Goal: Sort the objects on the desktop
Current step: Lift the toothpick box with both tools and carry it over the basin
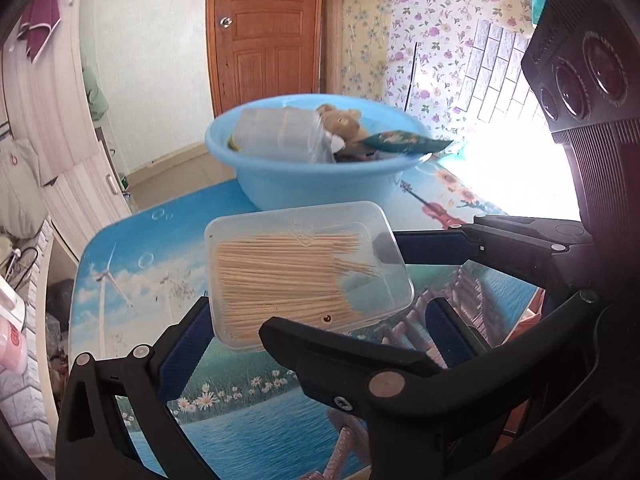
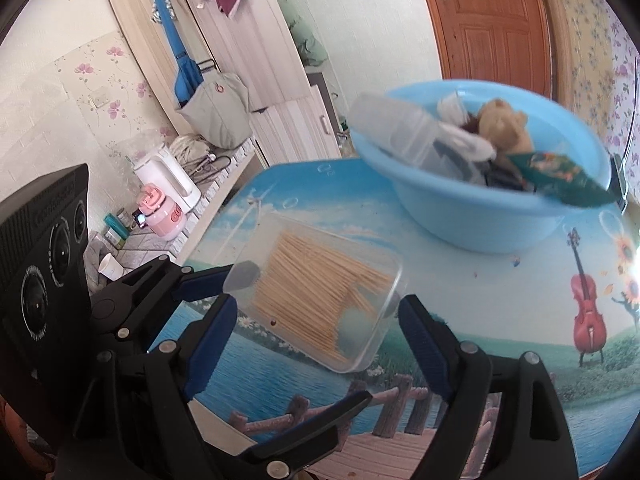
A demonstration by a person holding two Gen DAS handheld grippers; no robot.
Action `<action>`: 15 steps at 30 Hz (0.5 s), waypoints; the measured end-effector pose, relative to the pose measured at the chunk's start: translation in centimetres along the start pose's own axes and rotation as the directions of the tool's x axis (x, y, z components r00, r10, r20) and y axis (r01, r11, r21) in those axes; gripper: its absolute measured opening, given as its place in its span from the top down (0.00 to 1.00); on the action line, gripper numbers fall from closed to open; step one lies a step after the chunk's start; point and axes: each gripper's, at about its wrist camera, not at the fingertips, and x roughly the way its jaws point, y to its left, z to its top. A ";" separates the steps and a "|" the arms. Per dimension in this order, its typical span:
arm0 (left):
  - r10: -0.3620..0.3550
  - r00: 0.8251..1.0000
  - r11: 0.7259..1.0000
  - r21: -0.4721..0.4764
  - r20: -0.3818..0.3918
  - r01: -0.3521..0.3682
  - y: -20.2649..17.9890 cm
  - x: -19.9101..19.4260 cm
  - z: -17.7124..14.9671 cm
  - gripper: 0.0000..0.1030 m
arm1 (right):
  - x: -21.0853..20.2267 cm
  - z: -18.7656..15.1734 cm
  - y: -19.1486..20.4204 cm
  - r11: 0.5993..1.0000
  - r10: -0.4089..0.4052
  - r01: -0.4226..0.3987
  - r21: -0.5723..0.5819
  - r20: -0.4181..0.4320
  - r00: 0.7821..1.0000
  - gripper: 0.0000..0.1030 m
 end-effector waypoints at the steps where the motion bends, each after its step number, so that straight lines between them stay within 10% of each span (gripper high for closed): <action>1: 0.006 1.000 1.000 0.009 0.011 -0.006 -0.2 -0.3 0.3 0.00 | -0.4 0.2 0.1 1.000 -0.002 0.002 -0.001 0.006 1.000 0.18; 15: 0.012 0.994 0.994 0.104 0.110 -0.023 -3.6 -1.7 4.6 0.00 | -5.5 2.4 -0.4 0.999 -0.009 0.015 -0.037 0.165 0.986 0.16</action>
